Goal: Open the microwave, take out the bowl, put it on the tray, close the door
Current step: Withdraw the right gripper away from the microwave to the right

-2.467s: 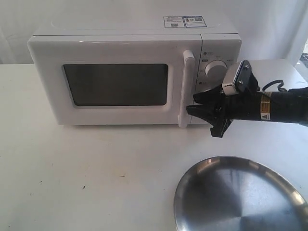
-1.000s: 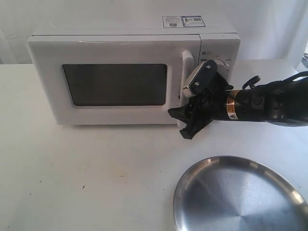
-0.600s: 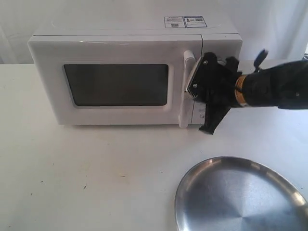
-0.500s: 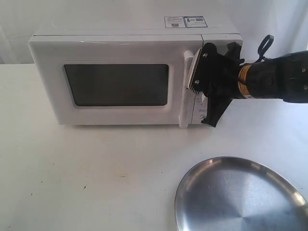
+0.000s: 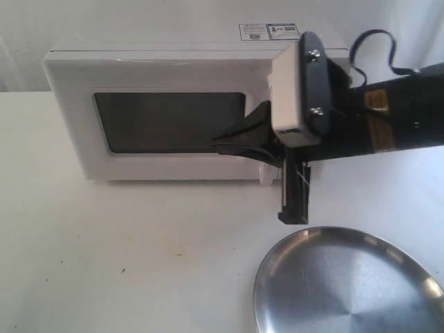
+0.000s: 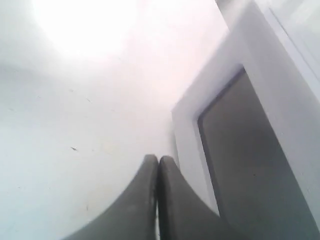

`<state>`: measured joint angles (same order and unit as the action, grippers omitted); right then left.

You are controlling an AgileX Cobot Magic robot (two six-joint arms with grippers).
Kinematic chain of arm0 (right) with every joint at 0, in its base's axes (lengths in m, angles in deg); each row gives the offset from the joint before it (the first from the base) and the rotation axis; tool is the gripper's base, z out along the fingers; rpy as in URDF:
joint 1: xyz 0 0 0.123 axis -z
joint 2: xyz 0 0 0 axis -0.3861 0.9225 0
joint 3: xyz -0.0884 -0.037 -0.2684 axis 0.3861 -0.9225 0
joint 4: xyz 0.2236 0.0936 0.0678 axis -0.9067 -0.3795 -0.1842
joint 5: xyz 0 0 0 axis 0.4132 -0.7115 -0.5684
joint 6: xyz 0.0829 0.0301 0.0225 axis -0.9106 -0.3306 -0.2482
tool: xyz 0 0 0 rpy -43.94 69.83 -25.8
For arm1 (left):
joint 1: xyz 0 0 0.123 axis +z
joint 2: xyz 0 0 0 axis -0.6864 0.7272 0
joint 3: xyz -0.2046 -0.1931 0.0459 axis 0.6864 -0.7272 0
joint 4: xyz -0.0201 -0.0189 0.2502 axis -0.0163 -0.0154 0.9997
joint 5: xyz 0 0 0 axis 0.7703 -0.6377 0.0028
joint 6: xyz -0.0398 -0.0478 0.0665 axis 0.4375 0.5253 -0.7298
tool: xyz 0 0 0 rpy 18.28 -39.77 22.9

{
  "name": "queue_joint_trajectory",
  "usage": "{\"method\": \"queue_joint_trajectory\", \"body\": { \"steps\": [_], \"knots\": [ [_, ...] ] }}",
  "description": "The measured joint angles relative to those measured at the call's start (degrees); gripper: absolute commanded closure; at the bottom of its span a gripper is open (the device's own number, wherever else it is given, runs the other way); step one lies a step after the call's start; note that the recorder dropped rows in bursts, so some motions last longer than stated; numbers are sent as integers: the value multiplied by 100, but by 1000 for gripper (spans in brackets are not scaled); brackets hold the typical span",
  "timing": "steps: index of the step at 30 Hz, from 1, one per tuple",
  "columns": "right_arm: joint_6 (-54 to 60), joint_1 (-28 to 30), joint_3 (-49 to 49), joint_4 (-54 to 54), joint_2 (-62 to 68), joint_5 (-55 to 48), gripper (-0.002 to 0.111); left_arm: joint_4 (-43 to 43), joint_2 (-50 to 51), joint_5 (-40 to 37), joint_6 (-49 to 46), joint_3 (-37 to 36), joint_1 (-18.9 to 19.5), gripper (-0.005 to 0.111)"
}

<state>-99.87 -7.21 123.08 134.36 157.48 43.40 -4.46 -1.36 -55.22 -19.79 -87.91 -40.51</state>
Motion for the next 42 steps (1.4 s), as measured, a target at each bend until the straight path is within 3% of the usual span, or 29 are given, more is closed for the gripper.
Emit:
{"method": "queue_joint_trajectory", "body": {
  "steps": [5, 11, 15, 19, 23, 29, 35, 36, 38, 42],
  "knots": [
    [-671, 13, -406, 52, -771, 140, 108, 0, 0, 0, 0, 0, 0, 107],
    [-983, 13, -1248, 76, -1635, -1249, 108, 0, 0, 0, 0, 0, 0, 107],
    [-376, 13, -1890, 78, -1820, -2526, 108, 0, 0, 0, 0, 0, 0, 107],
    [941, 22, -2077, -747, -1725, -2192, 108, 0, 0, 0, 0, 0, 0, 107],
    [1969, 22, -2093, -2357, -1497, -1545, 108, 0, 0, 0, 0, 0, 0, 107],
    [2977, 22, -2093, -6467, -1176, -1283, 108, 0, 0, 0, 0, 0, 0, 107],
    [5345, 132, -2093, -9746, -1035, -1075, 108, 0, 0, 0, 0, 0, 0, 107],
    [6034, 374, -2093, -10756, -1009, -1068, 108, 0, 0, 0, 0, 0, 0, 107],
    [6523, 963, -2093, -11771, -975, -1114, 108, 0, 0, 0, 0, 0, 0, 107],
    [6664, 2140, -2018, -11974, -769, -1498, 108, 0, 0, 0, 0, 0, 0, 107]
  ]
}}
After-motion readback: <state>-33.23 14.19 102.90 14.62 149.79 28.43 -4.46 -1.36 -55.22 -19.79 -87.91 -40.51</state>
